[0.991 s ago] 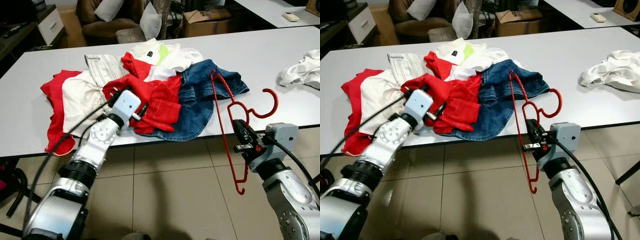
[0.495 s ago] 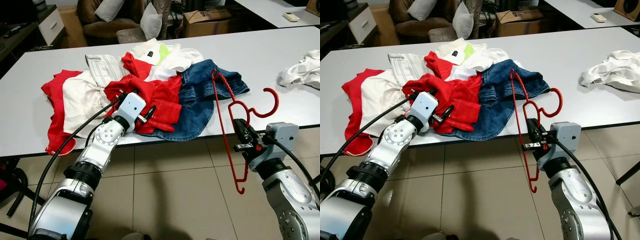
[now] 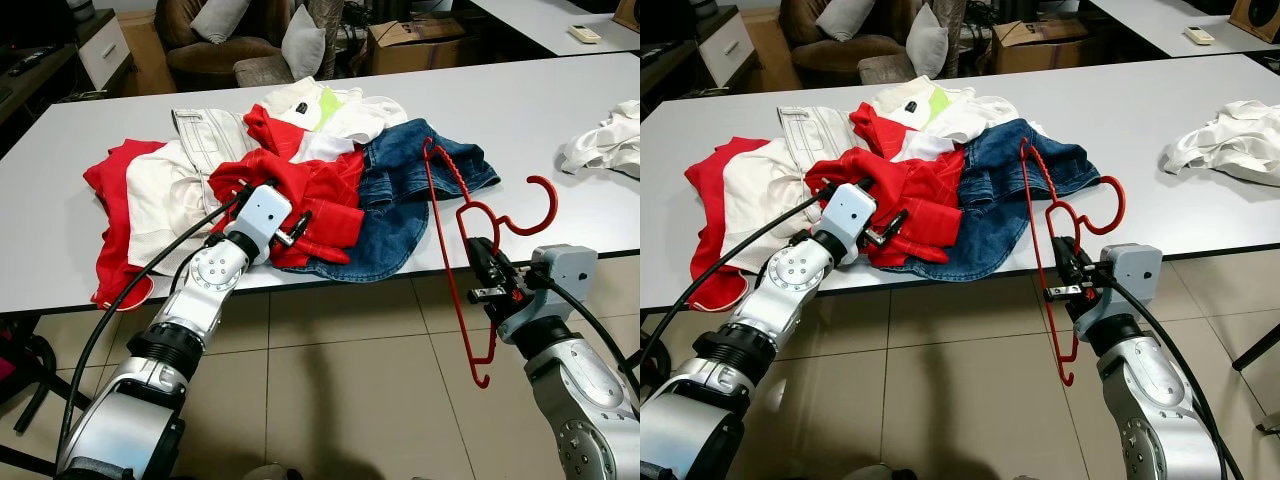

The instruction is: Hang hanger

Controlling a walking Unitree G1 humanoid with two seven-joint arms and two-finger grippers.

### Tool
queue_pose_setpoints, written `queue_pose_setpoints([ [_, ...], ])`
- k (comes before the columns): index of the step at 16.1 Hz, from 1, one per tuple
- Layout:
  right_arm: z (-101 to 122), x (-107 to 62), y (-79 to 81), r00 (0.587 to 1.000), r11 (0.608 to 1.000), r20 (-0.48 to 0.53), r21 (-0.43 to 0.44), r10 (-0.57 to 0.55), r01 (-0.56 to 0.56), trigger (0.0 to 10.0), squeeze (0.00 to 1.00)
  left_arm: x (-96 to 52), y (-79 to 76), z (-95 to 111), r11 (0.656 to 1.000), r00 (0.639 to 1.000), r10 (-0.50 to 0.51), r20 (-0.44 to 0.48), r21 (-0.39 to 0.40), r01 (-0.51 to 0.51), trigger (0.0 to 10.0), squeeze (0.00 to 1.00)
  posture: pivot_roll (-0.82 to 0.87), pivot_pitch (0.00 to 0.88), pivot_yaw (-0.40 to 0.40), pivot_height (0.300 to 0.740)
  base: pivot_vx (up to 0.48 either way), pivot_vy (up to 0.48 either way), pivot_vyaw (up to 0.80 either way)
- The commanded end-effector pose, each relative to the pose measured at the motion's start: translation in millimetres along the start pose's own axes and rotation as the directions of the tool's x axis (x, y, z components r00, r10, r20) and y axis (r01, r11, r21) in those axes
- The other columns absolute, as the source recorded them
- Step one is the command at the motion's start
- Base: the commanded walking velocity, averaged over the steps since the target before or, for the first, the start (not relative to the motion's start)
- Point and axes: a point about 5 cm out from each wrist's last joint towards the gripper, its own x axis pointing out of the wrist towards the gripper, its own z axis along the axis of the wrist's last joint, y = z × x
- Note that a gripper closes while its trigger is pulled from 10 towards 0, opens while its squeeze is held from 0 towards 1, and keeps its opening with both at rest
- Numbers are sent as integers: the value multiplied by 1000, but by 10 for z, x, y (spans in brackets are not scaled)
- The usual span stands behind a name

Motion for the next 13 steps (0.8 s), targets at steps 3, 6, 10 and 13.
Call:
queue_pose_setpoints([
  [3,17,54,32,1000,1000,18,-21,11,-11,10000,0,-63,365,-84,984,984,168,-61,65,-164,0,0,-195,0,110,740,0,0,0],
  [6,18,73,50,1000,999,17,-31,25,-24,10000,0,-109,534,-125,965,963,251,-101,111,-240,0,0,-194,0,106,740,0,0,0],
  [10,15,82,52,999,999,18,-34,29,-29,10000,0,-116,604,-114,959,959,267,-94,119,-256,0,0,-193,0,104,740,0,0,0],
  [13,14,85,53,999,999,20,-36,32,-31,10000,0,-115,624,-79,964,966,246,-77,122,-235,0,0,-193,0,104,740,0,0,0],
])
